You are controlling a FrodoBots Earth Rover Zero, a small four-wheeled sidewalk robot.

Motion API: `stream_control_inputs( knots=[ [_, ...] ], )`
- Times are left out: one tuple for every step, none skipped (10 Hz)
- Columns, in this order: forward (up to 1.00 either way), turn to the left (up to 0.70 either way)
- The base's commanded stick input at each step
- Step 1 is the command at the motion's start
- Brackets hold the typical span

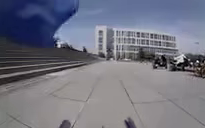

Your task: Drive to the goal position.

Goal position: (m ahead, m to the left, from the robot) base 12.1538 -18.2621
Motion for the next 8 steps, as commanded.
stream_control_inputs(
  knots=[
    [0.70,0.00],
    [0.70,0.00],
    [0.70,0.00],
    [0.70,0.00],
    [0.70,0.00],
    [0.70,0.00],
    [0.70,0.00],
    [0.70,0.00]
  ],
)
